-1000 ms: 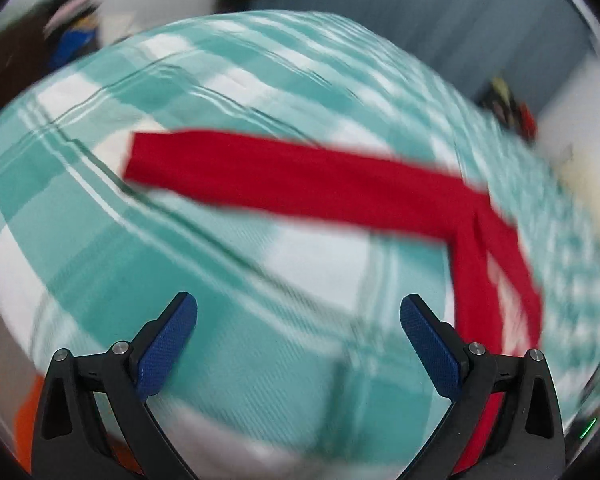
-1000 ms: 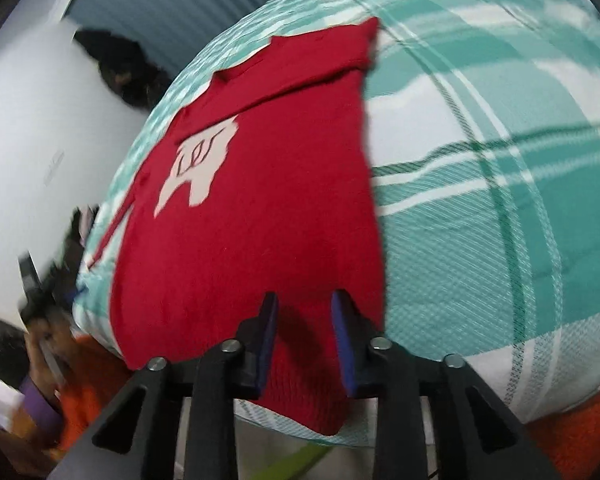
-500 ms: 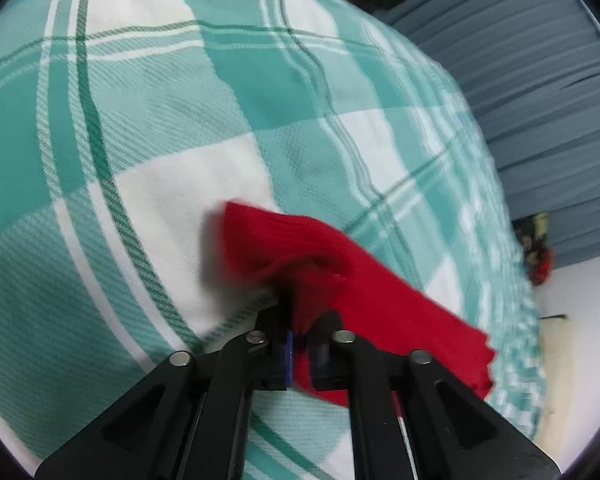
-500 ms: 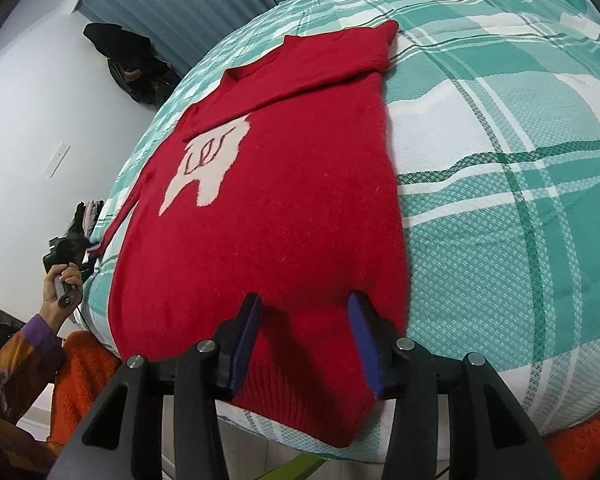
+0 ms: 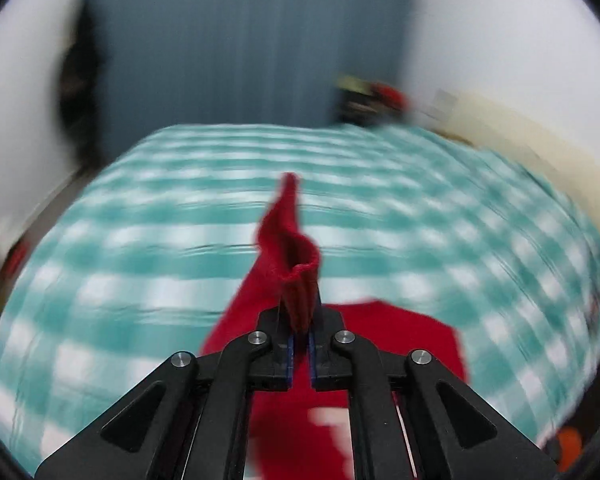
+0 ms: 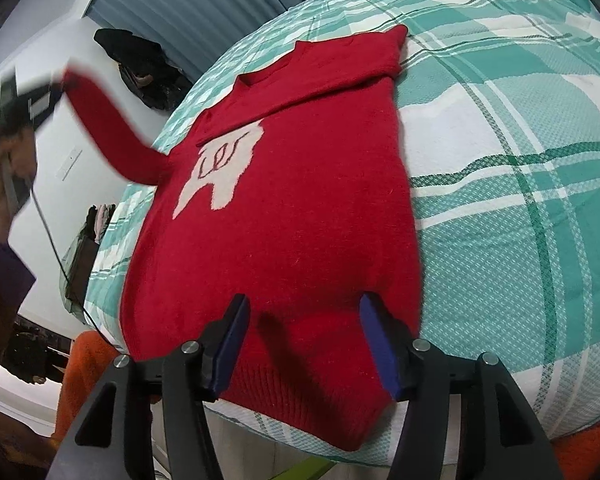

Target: Fold small clothes

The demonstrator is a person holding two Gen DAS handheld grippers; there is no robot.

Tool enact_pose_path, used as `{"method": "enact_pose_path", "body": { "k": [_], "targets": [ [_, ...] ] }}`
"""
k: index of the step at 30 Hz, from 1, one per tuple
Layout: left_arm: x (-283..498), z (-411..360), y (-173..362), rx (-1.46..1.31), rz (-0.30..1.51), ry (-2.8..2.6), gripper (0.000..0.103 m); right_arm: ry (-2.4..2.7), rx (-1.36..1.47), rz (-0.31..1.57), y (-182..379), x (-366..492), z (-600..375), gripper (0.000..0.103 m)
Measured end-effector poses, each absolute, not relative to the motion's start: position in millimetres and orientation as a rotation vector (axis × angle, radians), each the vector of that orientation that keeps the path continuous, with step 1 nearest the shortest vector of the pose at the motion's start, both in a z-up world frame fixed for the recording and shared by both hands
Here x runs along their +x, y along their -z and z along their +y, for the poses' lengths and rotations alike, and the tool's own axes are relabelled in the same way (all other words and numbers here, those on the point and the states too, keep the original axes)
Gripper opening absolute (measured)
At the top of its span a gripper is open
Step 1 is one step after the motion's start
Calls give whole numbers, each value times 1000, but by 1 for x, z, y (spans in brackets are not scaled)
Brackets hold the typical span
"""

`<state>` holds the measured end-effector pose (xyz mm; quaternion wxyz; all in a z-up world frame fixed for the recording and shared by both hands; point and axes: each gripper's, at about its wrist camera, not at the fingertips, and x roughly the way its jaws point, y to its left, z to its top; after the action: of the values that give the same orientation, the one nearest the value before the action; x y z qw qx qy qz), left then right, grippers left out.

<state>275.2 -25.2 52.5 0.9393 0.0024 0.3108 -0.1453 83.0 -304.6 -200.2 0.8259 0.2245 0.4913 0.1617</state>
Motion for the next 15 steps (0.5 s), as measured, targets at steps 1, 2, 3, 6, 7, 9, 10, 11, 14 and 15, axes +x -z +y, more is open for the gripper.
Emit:
{"method": "enact_pose_path", "body": {
  "k": [1, 2, 3, 6, 7, 9, 10, 11, 14, 15],
  "targets": [
    [274, -56, -43, 46, 647, 339, 16, -346, 485, 1042, 201, 83, -306, 57],
    [271, -89, -27, 96, 672, 384, 44, -349, 492, 1040, 201, 83, -306, 57],
    [263, -123, -2, 154, 717, 420, 62, -352, 502, 1039, 201, 83, -308, 57],
    [228, -170, 88, 297, 883, 439, 74, -359, 519, 1038, 202, 83, -310, 57],
    [221, -174, 102, 315, 930, 442, 65, -362, 523, 1038, 201, 82, -311, 57],
    [189, -149, 140, 298, 1051, 450, 57, -371, 532, 1036, 201, 81, -312, 57],
    [177, -125, 148, 251, 1094, 439, 57, -376, 535, 1036, 201, 80, -313, 57],
    [168, -107, 148, 221, 1107, 421, 57, -381, 543, 1036, 202, 80, -314, 57],
    [172, -21, 127, 105, 1082, 249, 65, -388, 571, 1036, 204, 81, -317, 57],
    [181, 1, 123, 78, 1071, 193, 68, -389, 585, 1036, 205, 81, -319, 57]
  ]
}}
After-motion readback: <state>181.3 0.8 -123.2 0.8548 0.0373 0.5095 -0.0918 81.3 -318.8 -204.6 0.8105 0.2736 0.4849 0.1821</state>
